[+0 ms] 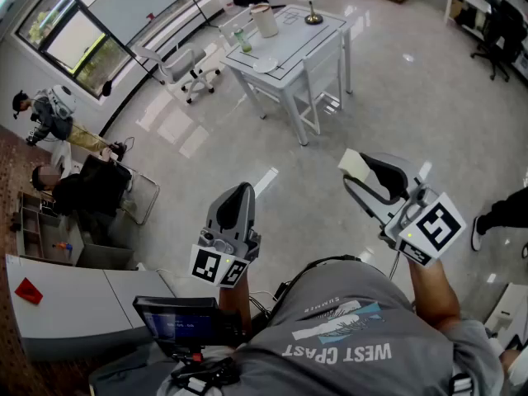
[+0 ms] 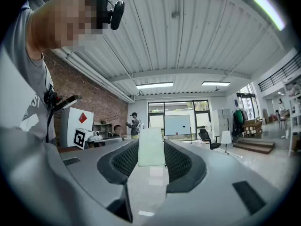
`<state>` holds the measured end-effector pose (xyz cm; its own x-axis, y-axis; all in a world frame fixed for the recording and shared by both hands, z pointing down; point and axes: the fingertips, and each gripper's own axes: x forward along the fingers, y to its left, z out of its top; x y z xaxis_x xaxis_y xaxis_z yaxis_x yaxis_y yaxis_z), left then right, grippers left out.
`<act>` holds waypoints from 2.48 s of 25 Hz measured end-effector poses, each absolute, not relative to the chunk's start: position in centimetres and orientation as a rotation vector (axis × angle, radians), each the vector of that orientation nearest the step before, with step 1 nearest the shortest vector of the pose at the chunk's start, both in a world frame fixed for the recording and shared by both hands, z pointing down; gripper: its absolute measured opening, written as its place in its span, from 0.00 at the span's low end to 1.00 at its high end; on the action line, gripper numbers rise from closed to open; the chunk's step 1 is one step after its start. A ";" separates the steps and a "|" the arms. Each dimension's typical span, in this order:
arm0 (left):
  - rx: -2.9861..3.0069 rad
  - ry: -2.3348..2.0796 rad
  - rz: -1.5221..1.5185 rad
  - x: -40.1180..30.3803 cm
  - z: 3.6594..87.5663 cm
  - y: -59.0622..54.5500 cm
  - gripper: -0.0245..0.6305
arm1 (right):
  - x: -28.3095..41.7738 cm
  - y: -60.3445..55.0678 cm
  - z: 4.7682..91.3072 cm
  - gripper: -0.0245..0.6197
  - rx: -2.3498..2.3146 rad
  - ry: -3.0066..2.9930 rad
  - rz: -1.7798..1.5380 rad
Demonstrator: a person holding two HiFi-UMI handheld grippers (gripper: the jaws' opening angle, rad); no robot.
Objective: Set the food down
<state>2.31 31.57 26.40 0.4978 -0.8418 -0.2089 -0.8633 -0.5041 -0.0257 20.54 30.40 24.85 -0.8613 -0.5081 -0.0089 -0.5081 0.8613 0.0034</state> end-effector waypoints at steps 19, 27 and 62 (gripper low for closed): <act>-2.606 1.492 0.270 0.8 26.7 32.4 0.05 | 18.6 31.1 24.9 0.30 -0.756 2.974 -0.133; -2.606 1.494 0.261 1.4 26.6 31.8 0.05 | 19.2 30.4 25.0 0.30 -0.758 2.973 -0.140; -2.580 1.532 0.192 7.4 27.4 26.3 0.06 | 24.9 24.1 26.4 0.30 -0.708 2.981 -0.177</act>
